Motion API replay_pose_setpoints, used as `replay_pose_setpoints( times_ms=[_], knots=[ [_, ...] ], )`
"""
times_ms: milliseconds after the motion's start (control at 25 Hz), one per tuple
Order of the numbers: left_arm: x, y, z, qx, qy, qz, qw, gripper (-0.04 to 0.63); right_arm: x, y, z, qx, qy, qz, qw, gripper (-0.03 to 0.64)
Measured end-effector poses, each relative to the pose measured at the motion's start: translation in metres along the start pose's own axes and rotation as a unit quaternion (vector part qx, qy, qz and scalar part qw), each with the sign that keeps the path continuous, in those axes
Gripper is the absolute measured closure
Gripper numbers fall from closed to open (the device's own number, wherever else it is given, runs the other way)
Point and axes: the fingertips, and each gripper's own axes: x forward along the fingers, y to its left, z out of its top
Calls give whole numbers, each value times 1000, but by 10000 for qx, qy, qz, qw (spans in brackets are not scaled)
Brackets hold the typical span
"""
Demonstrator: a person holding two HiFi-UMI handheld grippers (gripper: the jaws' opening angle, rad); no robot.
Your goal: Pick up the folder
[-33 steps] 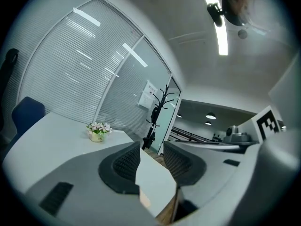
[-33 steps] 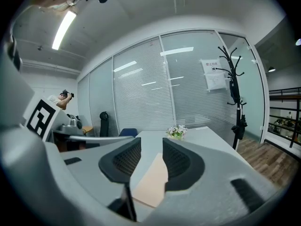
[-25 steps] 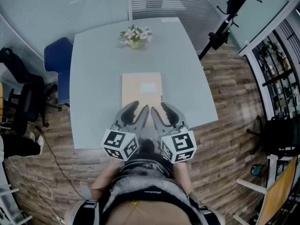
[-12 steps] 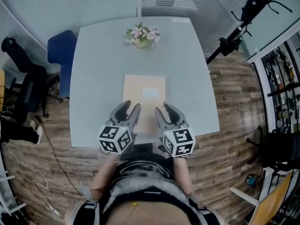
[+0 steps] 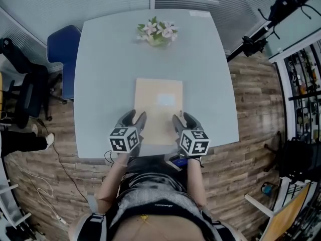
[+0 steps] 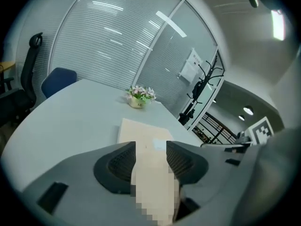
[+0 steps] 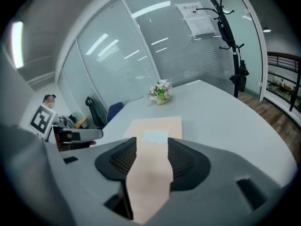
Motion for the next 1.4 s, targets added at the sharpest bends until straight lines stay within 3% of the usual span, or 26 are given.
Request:
replay_pose_setpoints(
  times_ms=[160, 320, 560, 720, 880, 1040, 1200, 1400],
  knots=[
    [26, 26, -24, -363, 456, -11, 9983, 386, 26, -34, -35, 139, 481, -320, 9982, 380],
    [47, 49, -41, -456, 732, 107, 9962, 367, 46, -52, -57, 715, 691, -226, 9948, 346],
    [68, 56, -68, -536, 1086, -59, 9926, 359, 62, -57, -75, 1082, 892, 43, 9901, 333],
    [70, 59, -68, -648, 1007, -143, 9927, 359, 65, -52, -73, 1180, 776, 322, 9894, 359],
    [67, 58, -67, -498, 872, 34, 9949, 364, 64, -53, -73, 1105, 787, 266, 9904, 373],
    [59, 56, -65, -582, 764, 136, 9953, 370, 60, -47, -64, 980, 668, 257, 9926, 382],
    [44, 48, -49, -667, 509, 139, 9964, 369, 47, -38, -40, 708, 405, 255, 9963, 382],
    [13, 29, -11, -515, 26, 231, 9984, 370, 19, -24, -6, 520, 8, 303, 9982, 383]
  ],
)
